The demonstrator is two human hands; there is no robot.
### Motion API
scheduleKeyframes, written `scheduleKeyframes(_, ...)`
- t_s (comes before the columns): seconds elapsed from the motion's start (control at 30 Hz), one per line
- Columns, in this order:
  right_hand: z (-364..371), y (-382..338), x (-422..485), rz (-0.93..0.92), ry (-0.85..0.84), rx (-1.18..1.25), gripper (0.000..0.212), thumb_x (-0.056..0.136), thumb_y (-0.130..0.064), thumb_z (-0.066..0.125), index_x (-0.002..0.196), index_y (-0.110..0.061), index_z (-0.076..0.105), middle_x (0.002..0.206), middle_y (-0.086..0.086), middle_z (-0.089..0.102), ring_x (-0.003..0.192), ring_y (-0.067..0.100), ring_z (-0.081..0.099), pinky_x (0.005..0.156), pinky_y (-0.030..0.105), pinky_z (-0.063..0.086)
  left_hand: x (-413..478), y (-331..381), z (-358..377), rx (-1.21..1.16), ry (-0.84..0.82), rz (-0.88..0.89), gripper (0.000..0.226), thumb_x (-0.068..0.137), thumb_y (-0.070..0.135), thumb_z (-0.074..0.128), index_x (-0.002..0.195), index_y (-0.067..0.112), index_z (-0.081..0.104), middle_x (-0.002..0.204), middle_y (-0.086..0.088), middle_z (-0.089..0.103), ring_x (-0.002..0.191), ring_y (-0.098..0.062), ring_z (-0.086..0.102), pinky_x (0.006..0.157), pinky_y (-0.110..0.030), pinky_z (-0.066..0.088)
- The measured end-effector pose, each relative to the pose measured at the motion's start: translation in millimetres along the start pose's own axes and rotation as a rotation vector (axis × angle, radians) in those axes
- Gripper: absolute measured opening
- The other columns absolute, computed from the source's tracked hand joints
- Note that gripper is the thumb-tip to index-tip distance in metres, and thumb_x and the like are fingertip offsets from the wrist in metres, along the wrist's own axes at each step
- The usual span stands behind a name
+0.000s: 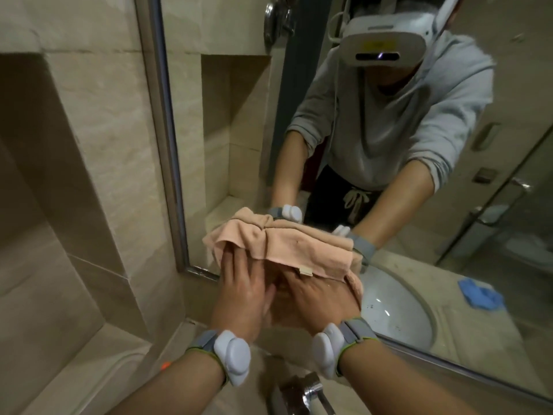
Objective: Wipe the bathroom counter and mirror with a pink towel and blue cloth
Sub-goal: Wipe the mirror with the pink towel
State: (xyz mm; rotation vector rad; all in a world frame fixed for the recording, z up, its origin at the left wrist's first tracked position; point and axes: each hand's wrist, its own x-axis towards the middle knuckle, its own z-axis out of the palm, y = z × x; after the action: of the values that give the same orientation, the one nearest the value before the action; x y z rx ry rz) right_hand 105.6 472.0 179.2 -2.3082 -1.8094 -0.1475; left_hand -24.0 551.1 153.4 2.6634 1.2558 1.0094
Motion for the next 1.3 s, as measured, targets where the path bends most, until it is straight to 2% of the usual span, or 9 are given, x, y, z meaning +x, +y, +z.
scheduleKeyframes(0.1,-30,17,-11,0.173,0.067,0.087,0.054,0.101,-0.059,0.026,0.152,-0.04,0.033,0.159,-0.006,0.033,0.144,0.02,0.03,0.107,0.022,0.016,11,21,-15,-0.006,-0.012,0.076,0.111,0.062,0.034,0.095,0.148,0.002,0.033,0.138,-0.036,0.052,0.119,-0.056,0.057,0.1,-0.061,0.051)
scheduleKeyframes(0.2,-53,44,-16,0.177,0.052,0.047,0.06,0.098,-0.063,0.013,0.156,-0.045,0.014,0.165,-0.01,0.013,0.151,0.015,0.012,0.119,0.028,0.008,27,38,-29,-0.007,0.031,0.144,0.109,0.059,0.038,0.094,0.145,0.004,0.036,0.134,-0.03,0.052,0.11,-0.05,0.059,0.092,-0.058,0.054)
scheduleKeyframes(0.3,-87,60,-26,0.212,-0.057,-0.096,0.053,0.106,-0.048,0.024,0.157,-0.041,0.016,0.162,-0.003,0.026,0.146,0.02,0.027,0.115,0.032,0.022,44,62,-52,0.004,0.084,0.268,0.103,0.061,0.04,0.092,0.143,0.009,0.037,0.13,-0.02,0.043,0.105,-0.041,0.051,0.085,-0.055,0.055)
scheduleKeyframes(0.37,-109,59,-28,0.112,0.105,-0.286,0.046,0.101,-0.045,0.034,0.147,-0.04,0.039,0.143,-0.003,0.054,0.128,0.027,0.053,0.098,0.038,0.045,55,71,-60,0.033,0.128,0.304,0.099,0.063,0.041,0.089,0.142,0.009,0.039,0.131,-0.02,0.041,0.109,-0.039,0.046,0.089,-0.057,0.054)
scheduleKeyframes(0.43,-131,61,-37,0.063,0.313,-0.404,0.039,0.093,-0.046,0.051,0.131,-0.038,0.057,0.117,-0.004,0.069,0.104,0.027,0.065,0.077,0.036,0.053,64,84,-76,0.01,0.15,0.332,0.095,0.068,0.042,0.085,0.144,0.011,0.037,0.136,-0.02,0.04,0.117,-0.04,0.044,0.098,-0.059,0.051)
scheduleKeyframes(0.67,-182,97,-38,0.172,0.736,-0.468,0.056,0.088,-0.052,0.047,0.139,-0.029,0.043,0.129,0.001,0.045,0.115,0.032,0.041,0.087,0.052,0.048,113,133,-103,-0.041,0.318,0.502,0.063,0.089,0.057,0.063,0.134,0.018,0.045,0.141,-0.016,0.039,0.127,-0.037,0.042,0.098,-0.055,0.043)
scheduleKeyframes(0.8,-177,107,-35,0.119,0.763,-0.483,0.057,0.092,-0.051,0.043,0.144,-0.027,0.039,0.131,0.006,0.05,0.117,0.034,0.043,0.094,0.05,0.041,116,136,-88,-0.03,0.38,0.496,0.059,0.09,0.063,0.055,0.132,0.022,0.047,0.144,-0.016,0.044,0.128,-0.035,0.039,0.103,-0.058,0.038)
scheduleKeyframes(1.1,-163,117,-24,0.041,0.848,-0.493,0.053,0.097,-0.054,0.038,0.14,-0.025,0.044,0.137,0.003,0.039,0.12,0.033,0.04,0.098,0.049,0.028,121,134,-60,-0.026,0.467,0.511,0.071,0.091,0.067,0.049,0.147,0.024,0.041,0.153,-0.009,0.03,0.142,-0.033,0.03,0.125,-0.043,-0.011)
scheduleKeyframes(1.3,-131,127,-35,0.005,0.824,-0.488,0.05,0.096,-0.053,0.037,0.138,-0.027,0.042,0.131,0.0,0.042,0.113,0.031,0.043,0.092,0.048,0.031,104,129,-44,0.044,0.401,0.555,0.071,0.092,0.069,0.047,0.147,0.024,0.042,0.153,-0.009,0.032,0.143,-0.034,0.03,0.125,-0.045,-0.017)
